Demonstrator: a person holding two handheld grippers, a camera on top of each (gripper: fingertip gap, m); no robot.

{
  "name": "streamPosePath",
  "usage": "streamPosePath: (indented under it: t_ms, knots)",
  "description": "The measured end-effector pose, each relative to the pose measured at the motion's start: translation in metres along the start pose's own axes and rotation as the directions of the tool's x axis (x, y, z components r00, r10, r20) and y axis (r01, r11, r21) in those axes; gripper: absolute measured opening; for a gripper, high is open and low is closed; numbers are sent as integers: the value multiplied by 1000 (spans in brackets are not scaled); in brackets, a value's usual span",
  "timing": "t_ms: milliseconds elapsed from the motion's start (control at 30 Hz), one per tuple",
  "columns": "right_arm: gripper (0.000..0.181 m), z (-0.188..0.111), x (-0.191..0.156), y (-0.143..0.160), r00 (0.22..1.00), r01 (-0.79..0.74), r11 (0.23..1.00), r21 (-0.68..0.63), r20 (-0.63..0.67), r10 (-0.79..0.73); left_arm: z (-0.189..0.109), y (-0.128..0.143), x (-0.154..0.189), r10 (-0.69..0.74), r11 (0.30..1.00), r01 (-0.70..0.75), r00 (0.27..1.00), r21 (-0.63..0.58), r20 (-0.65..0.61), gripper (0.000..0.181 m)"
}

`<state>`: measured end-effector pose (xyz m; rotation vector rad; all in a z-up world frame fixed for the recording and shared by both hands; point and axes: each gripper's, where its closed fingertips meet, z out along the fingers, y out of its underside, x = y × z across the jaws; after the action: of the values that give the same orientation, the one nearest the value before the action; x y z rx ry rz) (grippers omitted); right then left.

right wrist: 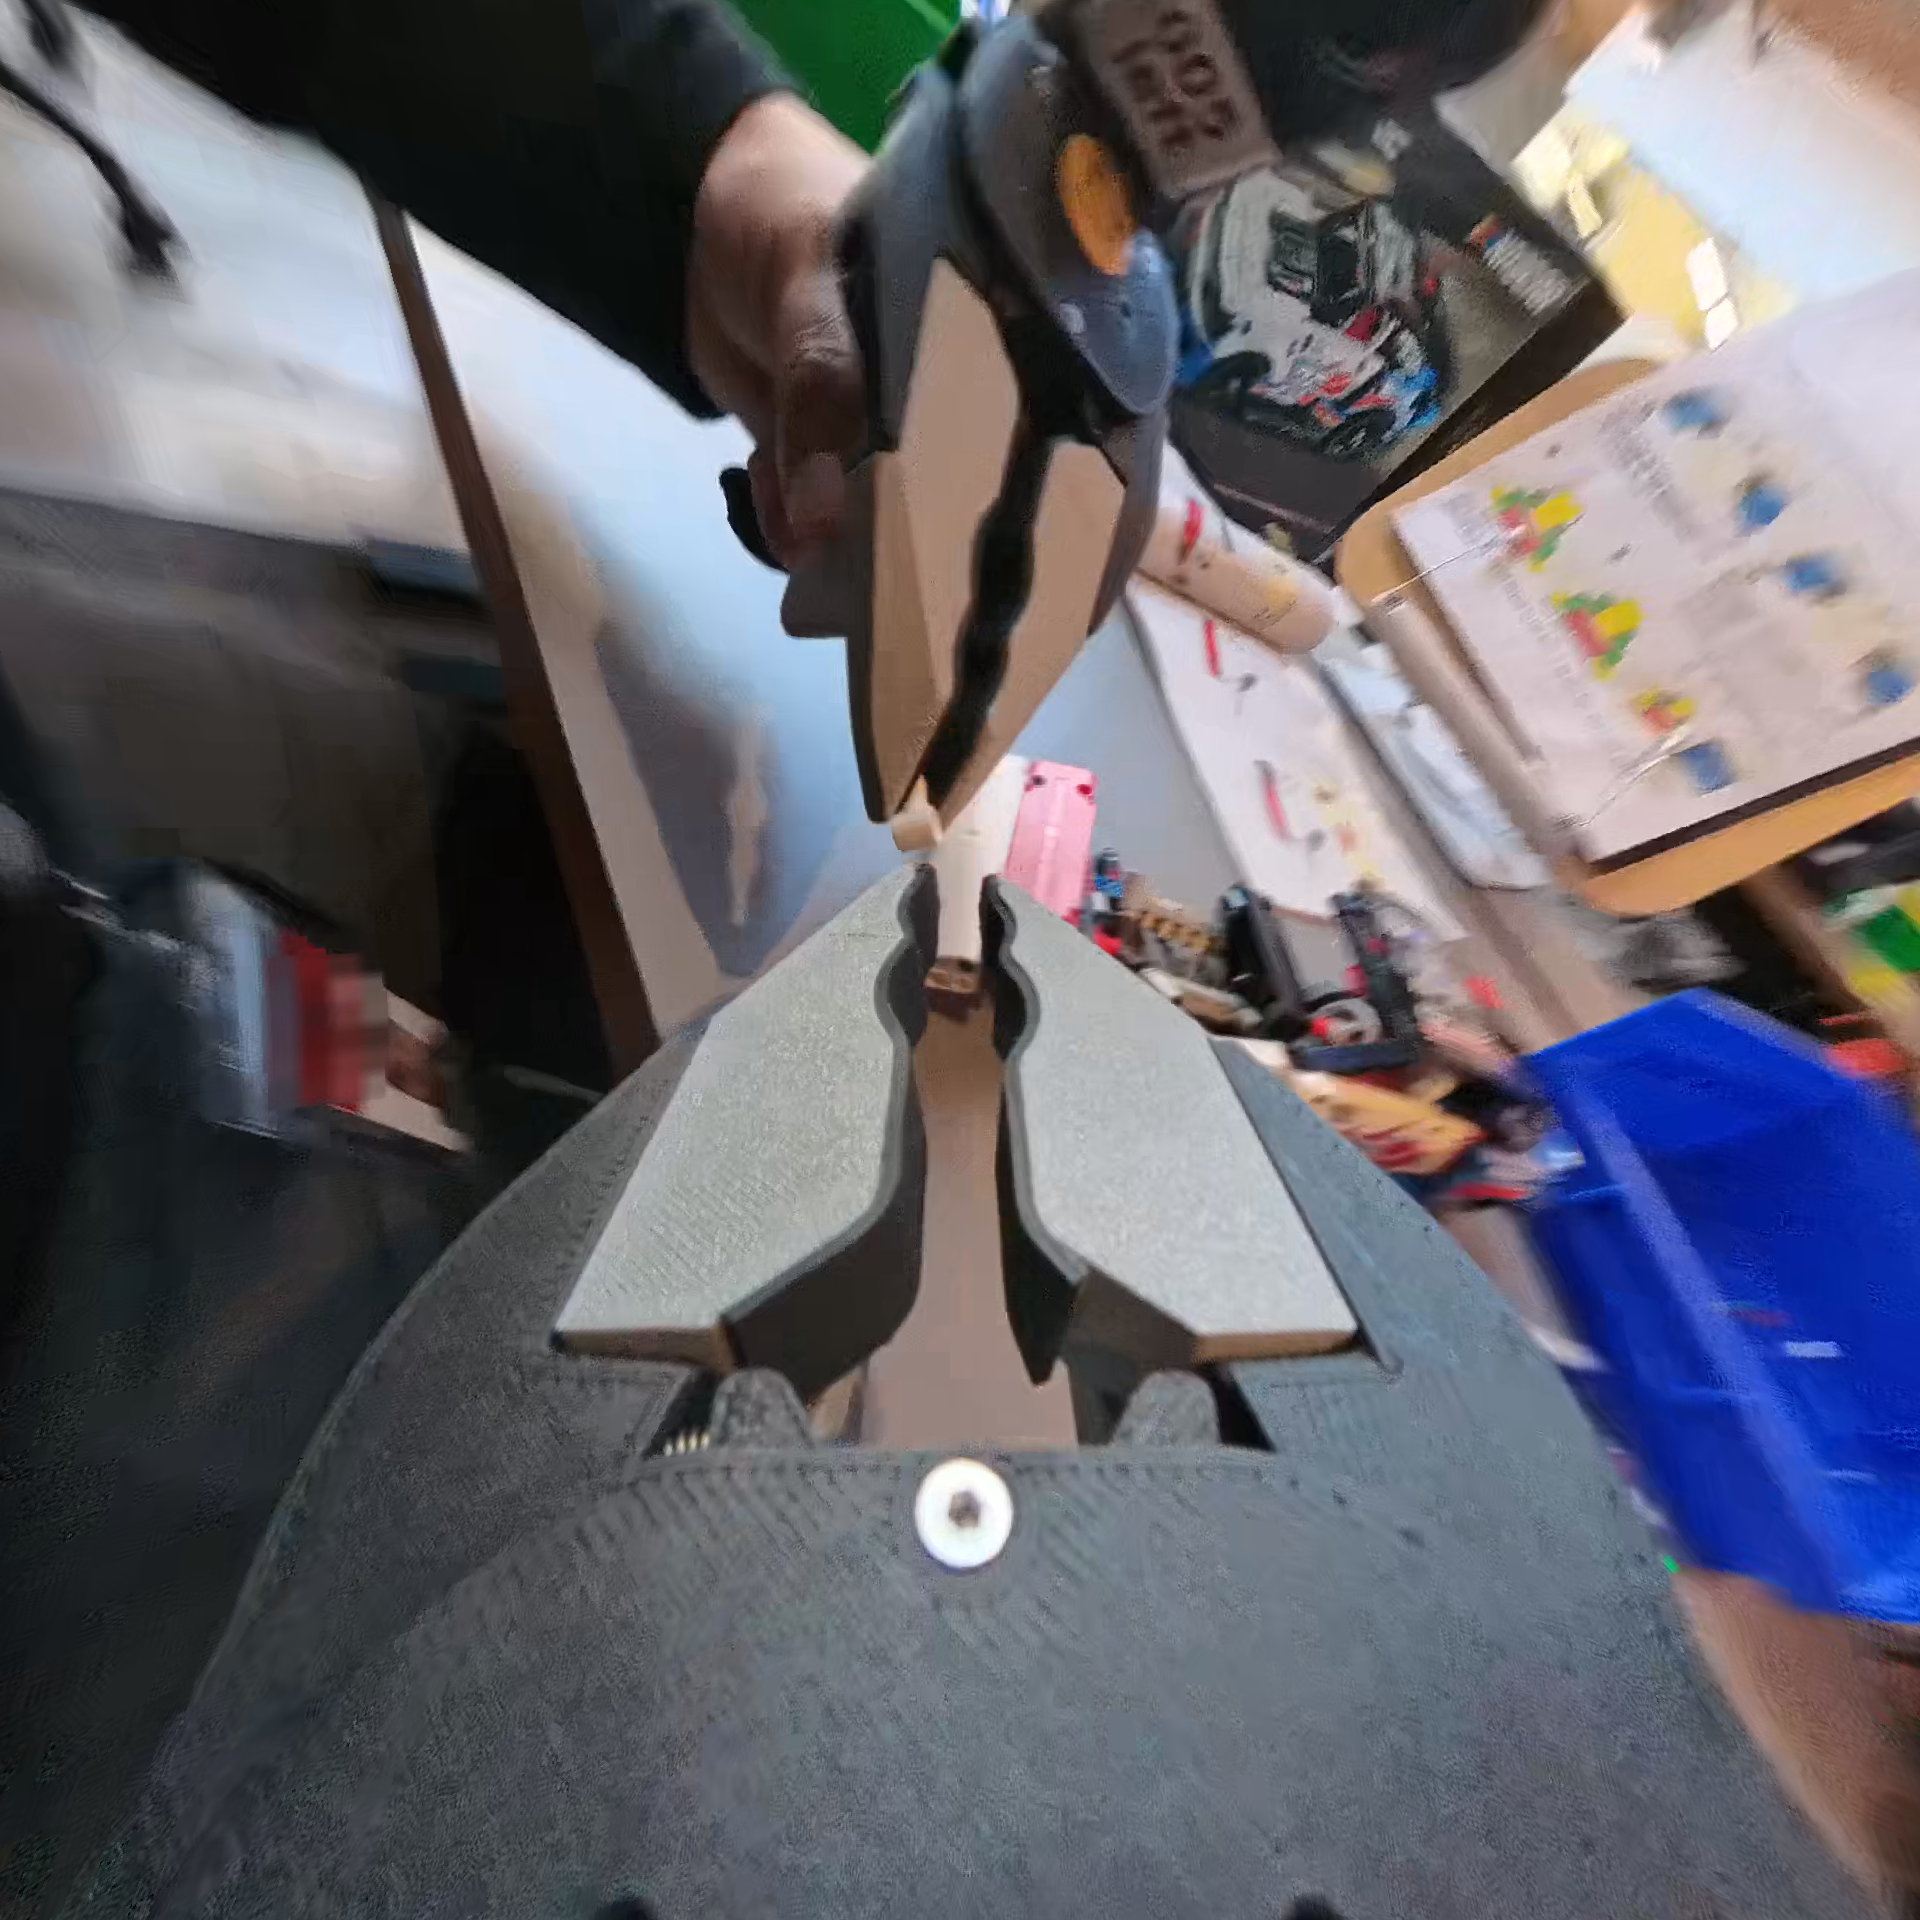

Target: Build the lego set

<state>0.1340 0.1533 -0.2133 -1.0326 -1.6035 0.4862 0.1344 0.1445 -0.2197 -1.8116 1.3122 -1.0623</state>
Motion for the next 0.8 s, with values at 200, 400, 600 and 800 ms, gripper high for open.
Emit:
streamPosePath:
  t_ms: [200,400,600,800]
  knots:
    - [4,-9,-10,-5,842,-494,865,88,296,451,2,-2,12,22,995,-20,999,93,-26,2]
    - [5,-7,-19,-11,696,-649,759,44,437,570,9,1,15,110,991,-111,994,73,14,2]
    - [3,-6,-19,-9,696,-655,754,46,425,579,15,3,14,99,993,-100,995,56,24,2]
    - [4,-9,-9,-2,700,-664,746,52,394,595,8,-1,8,99,989,-107,992,99,81,2]
